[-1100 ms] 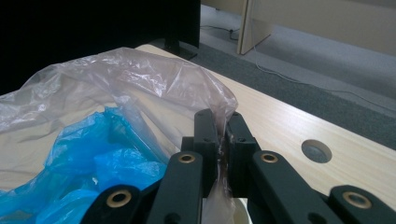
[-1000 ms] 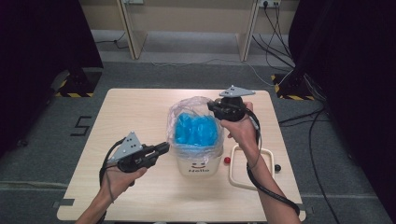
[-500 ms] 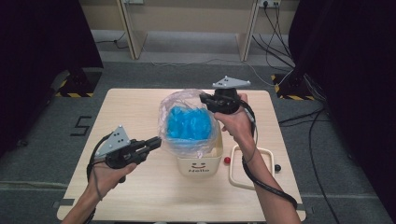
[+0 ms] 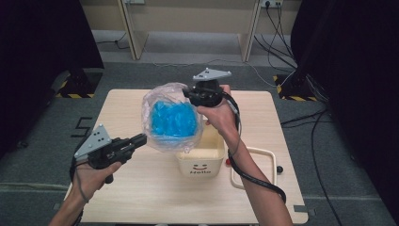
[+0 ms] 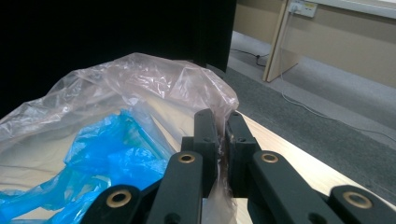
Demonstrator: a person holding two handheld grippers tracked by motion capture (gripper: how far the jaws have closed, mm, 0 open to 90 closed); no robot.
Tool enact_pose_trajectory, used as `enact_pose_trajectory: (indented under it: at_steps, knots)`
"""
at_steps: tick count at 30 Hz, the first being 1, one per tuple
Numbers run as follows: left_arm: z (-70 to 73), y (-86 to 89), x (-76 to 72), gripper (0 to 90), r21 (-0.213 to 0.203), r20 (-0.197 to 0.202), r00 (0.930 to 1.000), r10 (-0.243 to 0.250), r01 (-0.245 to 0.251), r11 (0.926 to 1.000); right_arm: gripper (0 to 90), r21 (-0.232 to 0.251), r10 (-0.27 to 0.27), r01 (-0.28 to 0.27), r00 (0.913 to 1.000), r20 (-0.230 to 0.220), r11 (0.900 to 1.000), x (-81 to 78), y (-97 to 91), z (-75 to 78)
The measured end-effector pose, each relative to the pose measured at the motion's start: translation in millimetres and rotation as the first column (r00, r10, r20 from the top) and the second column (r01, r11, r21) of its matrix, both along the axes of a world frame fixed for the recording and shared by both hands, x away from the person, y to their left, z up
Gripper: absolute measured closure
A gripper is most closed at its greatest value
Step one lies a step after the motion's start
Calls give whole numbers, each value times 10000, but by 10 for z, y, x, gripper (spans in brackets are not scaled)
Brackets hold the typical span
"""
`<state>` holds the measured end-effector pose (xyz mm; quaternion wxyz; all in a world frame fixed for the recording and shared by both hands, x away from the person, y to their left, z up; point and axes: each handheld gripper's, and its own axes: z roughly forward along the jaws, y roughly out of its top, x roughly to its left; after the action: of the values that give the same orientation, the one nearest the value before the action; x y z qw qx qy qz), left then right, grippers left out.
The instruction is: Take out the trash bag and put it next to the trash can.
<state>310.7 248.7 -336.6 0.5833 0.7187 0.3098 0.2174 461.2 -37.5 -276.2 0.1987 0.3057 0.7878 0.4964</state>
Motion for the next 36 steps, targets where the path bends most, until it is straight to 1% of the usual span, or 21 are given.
enact_pose_trajectory:
  at_steps: [6, 15, 19, 23, 29, 34, 36]
  knots:
    - [-2, 162, -28, 848, -32, -3, 9995, 306, -306, 9995, 859, -26, 144, -144, 9999, -2, 9999, 46, 164, 19]
    - [-11, 356, -56, 850, -88, -16, 9977, 679, -679, 9977, 859, -1, 384, -384, 9990, -212, 9993, 100, 387, -5]
    - [-40, 439, -62, 849, -109, -87, 9964, 849, -850, 9963, 859, -124, 476, -480, 9985, -276, 9988, 107, 494, -32]
    - [-103, 532, -63, 849, -154, -266, 9942, 1047, -1051, 9943, 859, -229, 544, -554, 9978, -389, 9982, 127, 581, -88]
    - [-213, 641, -76, 848, 42, -589, 9918, 1135, -1135, 9935, 857, -496, 612, -647, 9957, -692, 9967, 159, 717, -238]
    - [-303, 704, -78, 848, 98, -833, 9887, 1250, -1246, 9922, 857, -701, 656, -722, 9935, -931, 9949, 188, 800, -364]
    - [-331, 721, -74, 848, 120, -910, 9876, 1278, -1272, 9918, 857, -709, 663, -735, 9928, -995, 9948, 194, 822, -400]
